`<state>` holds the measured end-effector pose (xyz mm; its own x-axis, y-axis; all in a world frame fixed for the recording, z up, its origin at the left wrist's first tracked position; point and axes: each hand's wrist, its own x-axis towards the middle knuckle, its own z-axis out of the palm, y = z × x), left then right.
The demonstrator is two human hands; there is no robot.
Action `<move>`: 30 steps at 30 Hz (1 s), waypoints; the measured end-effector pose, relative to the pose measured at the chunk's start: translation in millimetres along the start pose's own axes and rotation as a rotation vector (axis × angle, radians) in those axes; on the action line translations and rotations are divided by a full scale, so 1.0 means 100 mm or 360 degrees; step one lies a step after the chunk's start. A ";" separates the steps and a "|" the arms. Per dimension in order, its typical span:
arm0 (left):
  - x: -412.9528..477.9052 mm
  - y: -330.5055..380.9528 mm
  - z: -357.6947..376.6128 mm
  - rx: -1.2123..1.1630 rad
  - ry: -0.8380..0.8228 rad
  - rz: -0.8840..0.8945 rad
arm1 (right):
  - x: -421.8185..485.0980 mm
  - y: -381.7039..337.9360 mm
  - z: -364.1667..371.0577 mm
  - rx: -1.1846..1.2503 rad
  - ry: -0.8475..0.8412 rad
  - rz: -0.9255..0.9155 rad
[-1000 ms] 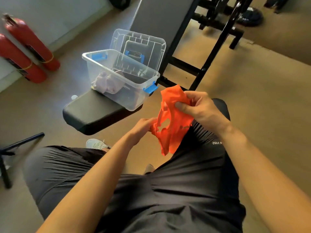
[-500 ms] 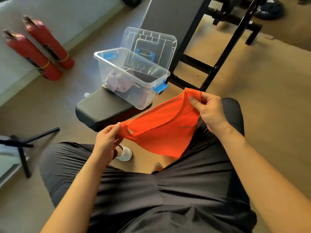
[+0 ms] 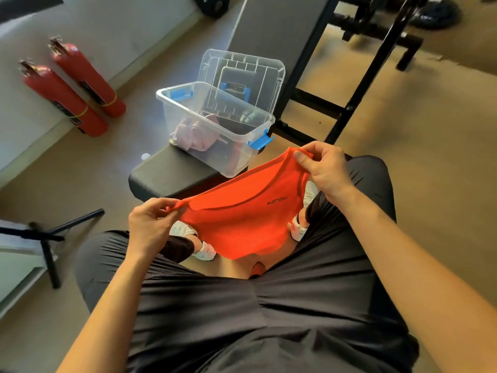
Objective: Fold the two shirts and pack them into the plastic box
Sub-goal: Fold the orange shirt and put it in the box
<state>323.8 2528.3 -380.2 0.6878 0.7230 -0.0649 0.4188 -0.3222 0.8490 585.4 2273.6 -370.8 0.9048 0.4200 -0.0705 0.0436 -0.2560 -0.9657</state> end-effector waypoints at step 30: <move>0.22 0.85 0.09 -0.0806 0.0315 -0.0501 | 0.05 -0.41 0.23 0.0115 0.0070 0.0051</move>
<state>379.4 2511.1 -314.6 0.4337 0.8513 -0.2952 0.2173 0.2192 0.9512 578.5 2306.8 -337.1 0.9231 0.3734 -0.0924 -0.0153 -0.2044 -0.9788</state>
